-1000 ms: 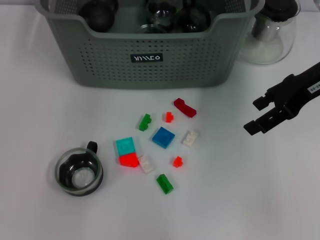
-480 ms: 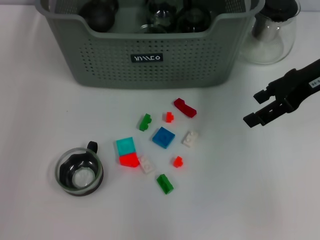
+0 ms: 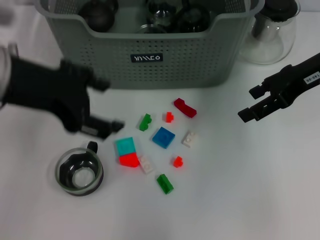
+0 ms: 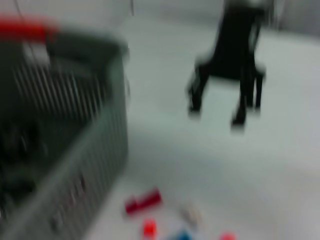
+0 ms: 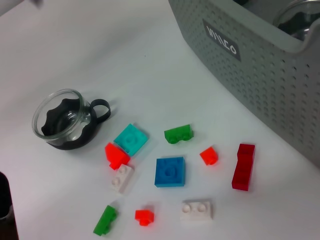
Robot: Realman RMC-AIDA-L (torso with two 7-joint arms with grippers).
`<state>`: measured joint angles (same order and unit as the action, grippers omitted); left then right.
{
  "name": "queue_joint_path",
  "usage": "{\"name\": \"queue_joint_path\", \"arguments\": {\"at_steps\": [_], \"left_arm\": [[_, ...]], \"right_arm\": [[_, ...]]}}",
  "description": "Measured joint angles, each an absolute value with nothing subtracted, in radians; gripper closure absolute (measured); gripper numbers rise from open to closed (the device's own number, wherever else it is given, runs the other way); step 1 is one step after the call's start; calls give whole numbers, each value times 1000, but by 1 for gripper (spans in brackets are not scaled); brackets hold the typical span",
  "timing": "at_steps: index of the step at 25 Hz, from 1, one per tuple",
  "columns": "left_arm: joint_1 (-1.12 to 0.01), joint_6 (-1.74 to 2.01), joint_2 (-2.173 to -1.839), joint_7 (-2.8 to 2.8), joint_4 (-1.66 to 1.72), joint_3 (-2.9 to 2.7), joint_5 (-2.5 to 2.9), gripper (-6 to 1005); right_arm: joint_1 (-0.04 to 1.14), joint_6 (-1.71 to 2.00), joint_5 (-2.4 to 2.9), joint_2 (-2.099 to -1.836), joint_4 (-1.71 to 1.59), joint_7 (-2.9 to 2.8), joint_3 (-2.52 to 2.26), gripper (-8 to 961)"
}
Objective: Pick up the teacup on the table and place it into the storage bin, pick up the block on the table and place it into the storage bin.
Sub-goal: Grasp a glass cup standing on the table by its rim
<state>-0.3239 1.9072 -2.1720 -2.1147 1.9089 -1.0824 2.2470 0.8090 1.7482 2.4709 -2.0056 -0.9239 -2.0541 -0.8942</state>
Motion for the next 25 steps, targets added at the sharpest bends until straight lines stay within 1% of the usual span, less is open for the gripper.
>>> {"name": "queue_joint_path", "arguments": {"at_steps": [4, 10, 25], "left_arm": [[-290, 1916, -2176, -2148, 1910, -1219, 2403, 167], [-281, 1928, -2177, -2193, 1912, -1362, 2561, 168], [-323, 1891, -2174, -2260, 1776, -1361, 2741, 171]], "right_arm": [[806, 1742, 2471, -2006, -924, -2059, -894, 23], [804, 1738, 2471, -2006, -923, -2063, -893, 23], [799, 1709, 2473, -2006, -897, -2053, -893, 23]]}}
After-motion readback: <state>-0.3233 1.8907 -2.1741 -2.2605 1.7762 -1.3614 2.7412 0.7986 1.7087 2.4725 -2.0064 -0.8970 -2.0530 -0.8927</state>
